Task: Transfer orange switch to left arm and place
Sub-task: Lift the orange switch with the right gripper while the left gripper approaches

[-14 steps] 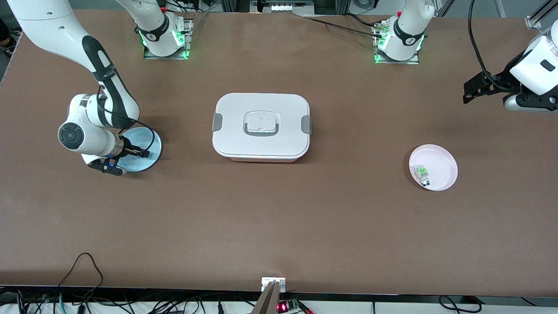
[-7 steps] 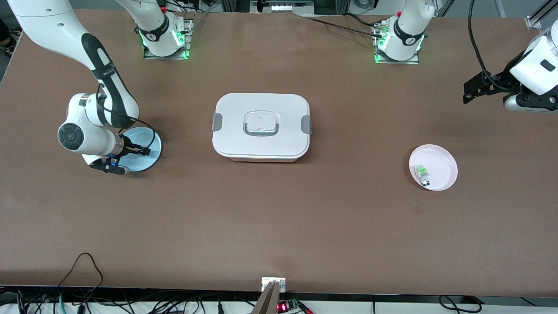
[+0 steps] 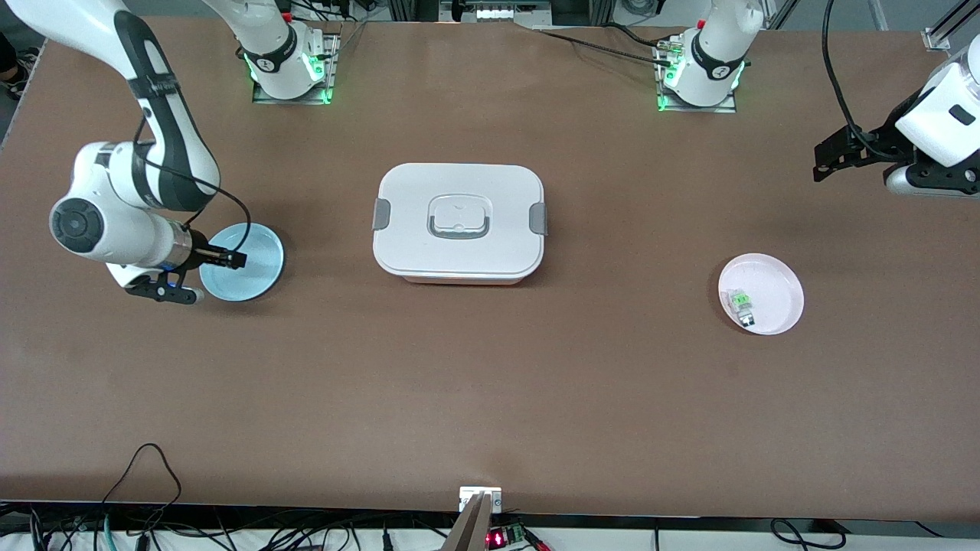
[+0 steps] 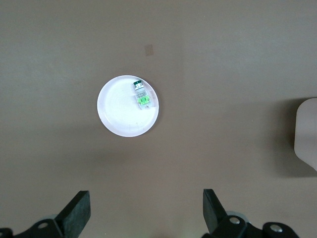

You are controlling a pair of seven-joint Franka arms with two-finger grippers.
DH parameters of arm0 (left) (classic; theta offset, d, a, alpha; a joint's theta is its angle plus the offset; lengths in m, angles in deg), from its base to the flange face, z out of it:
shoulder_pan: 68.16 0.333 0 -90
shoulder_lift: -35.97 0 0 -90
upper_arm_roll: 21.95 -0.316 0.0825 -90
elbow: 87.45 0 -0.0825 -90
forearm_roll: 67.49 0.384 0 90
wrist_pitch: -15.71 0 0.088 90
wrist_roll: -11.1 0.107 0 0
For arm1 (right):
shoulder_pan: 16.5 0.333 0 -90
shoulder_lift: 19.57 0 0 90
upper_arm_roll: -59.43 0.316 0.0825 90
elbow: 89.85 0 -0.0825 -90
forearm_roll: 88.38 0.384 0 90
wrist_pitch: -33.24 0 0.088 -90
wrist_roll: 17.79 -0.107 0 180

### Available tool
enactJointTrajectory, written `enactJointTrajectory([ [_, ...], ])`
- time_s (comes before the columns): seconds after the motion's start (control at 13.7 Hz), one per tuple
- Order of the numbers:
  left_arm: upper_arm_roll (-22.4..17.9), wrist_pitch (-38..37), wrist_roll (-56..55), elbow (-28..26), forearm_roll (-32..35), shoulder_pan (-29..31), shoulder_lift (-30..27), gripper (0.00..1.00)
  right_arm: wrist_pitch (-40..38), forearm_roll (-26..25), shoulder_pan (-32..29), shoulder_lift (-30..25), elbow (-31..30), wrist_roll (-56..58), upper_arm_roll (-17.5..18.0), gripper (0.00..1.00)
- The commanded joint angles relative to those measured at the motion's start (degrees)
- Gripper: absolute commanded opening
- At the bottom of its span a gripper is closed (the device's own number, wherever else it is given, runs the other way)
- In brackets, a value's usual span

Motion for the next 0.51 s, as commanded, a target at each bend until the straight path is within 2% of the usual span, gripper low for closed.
enactJointTrajectory([
  [0.0, -0.1, -1.4, -0.4, 1.9, -0.4, -0.1, 0.8, 1.0, -6.3, 0.6, -0.3, -3.4, 4.4, 3.6, 2.0, 0.51],
  [0.22, -0.1, -1.4, -0.4, 1.9, -0.4, -0.1, 0.8, 1.0, -8.2, 0.9, -0.3, -5.3, 9.3, 6.9, 4.7, 0.51],
  [0.44, -0.1, -1.4, -0.4, 1.9, -0.4, -0.1, 0.8, 1.0, -7.4, 1.2, -0.2, -7.1, 10.5, 10.6, 7.2, 0.51],
])
